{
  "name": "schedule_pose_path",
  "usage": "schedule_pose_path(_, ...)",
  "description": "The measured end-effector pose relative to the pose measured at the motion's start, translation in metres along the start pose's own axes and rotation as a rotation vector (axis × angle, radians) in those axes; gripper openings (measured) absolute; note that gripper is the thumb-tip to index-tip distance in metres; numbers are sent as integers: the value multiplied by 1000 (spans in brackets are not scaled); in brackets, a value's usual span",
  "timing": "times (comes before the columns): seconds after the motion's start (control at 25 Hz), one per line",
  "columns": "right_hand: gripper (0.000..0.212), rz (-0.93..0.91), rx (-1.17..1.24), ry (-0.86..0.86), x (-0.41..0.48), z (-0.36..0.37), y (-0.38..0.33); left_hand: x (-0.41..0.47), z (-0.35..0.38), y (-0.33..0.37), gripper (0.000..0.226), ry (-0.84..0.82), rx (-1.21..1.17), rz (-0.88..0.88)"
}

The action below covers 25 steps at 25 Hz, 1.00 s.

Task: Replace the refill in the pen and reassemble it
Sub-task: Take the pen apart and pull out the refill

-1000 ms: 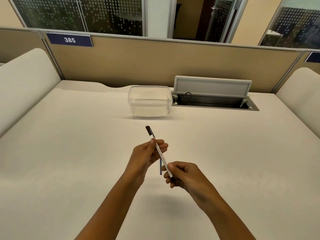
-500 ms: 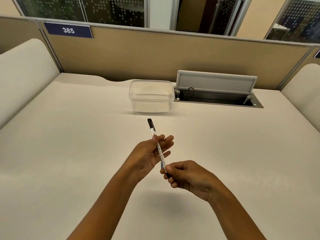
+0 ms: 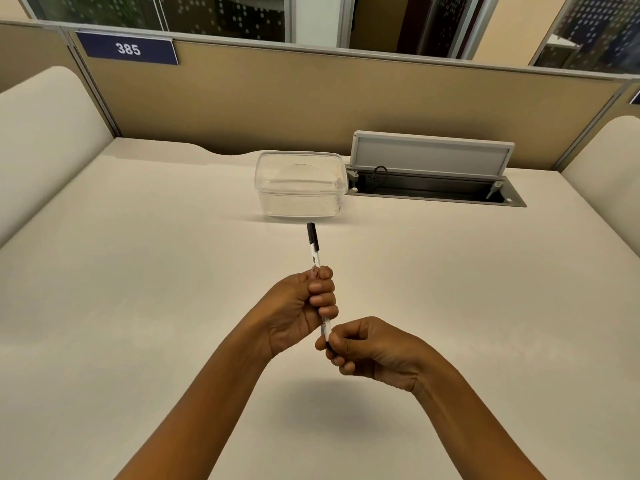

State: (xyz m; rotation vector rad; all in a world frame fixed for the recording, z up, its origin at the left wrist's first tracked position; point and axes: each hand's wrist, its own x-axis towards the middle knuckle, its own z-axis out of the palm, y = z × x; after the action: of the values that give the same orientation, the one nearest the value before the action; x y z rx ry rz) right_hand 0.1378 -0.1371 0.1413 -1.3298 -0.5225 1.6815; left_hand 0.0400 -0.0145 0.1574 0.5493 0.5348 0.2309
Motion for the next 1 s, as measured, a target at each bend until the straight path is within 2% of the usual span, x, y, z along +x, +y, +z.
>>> schedule_pose_path(0.24,16,25,-30,-38,-1,1,-1,0,2,0,38,-8,1,-46)
schedule_pose_path(0.48,25,-48,-199,207,1,18,5,3,7,-8,41,174,273,122)
schedule_pose_path(0.68,27,-51,-502,433,5,30,9,2,16,-25,39,347,533,297)
schedule_pose_path(0.72,27,-60,-521,436,4,28,8,2,16,-26,39,356,556,316)
schedule_pose_path(0.8,25,-69,-426,268,1,18,2,1,15,-20,40,292,515,279)
schedule_pose_path(0.92,22,-63,-32,-205,-4,7,-1,-1,14,-3,42,63,326,107)
schedule_pose_path(1.0,25,-61,177,-370,-5,11,0,-3,15,5,43,-56,185,4)
